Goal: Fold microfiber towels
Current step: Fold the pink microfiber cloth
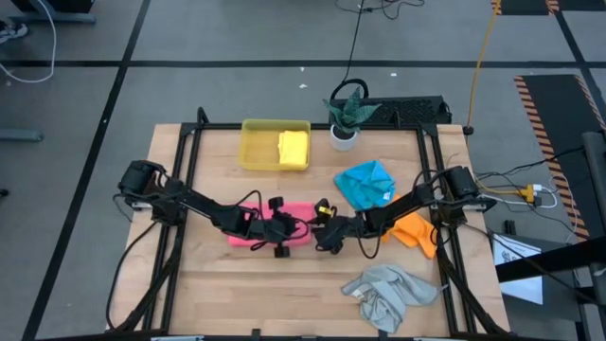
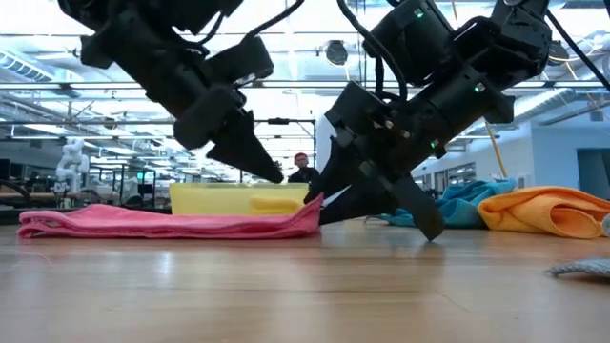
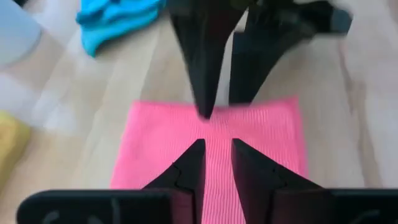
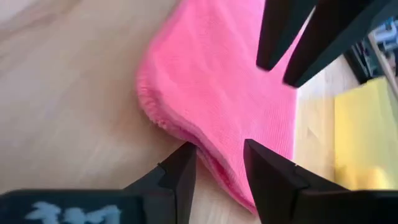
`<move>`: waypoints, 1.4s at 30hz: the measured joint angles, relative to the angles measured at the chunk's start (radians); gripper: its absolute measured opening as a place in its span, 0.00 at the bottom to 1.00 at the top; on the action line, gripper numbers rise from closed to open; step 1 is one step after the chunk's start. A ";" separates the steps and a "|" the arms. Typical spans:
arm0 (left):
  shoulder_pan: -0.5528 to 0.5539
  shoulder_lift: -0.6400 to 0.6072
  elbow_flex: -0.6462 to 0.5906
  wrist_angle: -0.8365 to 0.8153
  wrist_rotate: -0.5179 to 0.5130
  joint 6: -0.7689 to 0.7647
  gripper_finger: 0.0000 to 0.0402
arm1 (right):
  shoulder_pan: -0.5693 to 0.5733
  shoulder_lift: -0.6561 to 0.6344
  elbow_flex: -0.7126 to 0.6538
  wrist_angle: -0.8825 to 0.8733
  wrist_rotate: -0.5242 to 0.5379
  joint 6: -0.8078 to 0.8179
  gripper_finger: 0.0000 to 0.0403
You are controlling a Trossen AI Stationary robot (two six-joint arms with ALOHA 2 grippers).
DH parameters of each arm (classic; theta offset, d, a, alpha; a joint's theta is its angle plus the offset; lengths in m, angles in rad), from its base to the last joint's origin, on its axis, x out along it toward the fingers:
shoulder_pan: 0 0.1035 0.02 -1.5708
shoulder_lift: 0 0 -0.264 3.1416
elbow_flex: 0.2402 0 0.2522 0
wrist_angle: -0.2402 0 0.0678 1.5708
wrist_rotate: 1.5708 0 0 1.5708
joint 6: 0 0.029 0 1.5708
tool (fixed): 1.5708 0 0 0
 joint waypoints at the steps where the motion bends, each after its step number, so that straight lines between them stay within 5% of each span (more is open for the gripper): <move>1: 0.000 0.003 0.000 -0.019 0.000 -0.007 0.20 | 0.005 -0.002 0.000 -0.014 0.000 -0.034 0.30; 5: 0.001 0.059 0.000 -0.021 0.019 -0.020 0.20 | 0.018 0.001 0.006 -0.073 -0.003 -0.204 0.30; 15: 0.041 0.159 0.003 0.070 0.017 -0.033 0.20 | 0.008 0.008 0.005 -0.029 -0.082 -0.283 0.40; 35: 0.009 0.156 0.002 0.060 0.036 -0.006 0.20 | 0.012 -0.076 0.000 0.055 -0.132 0.188 0.35; 42: -0.029 0.156 0.002 0.061 0.040 -0.005 0.20 | 0.036 -0.123 0.002 -0.068 -0.144 0.286 0.35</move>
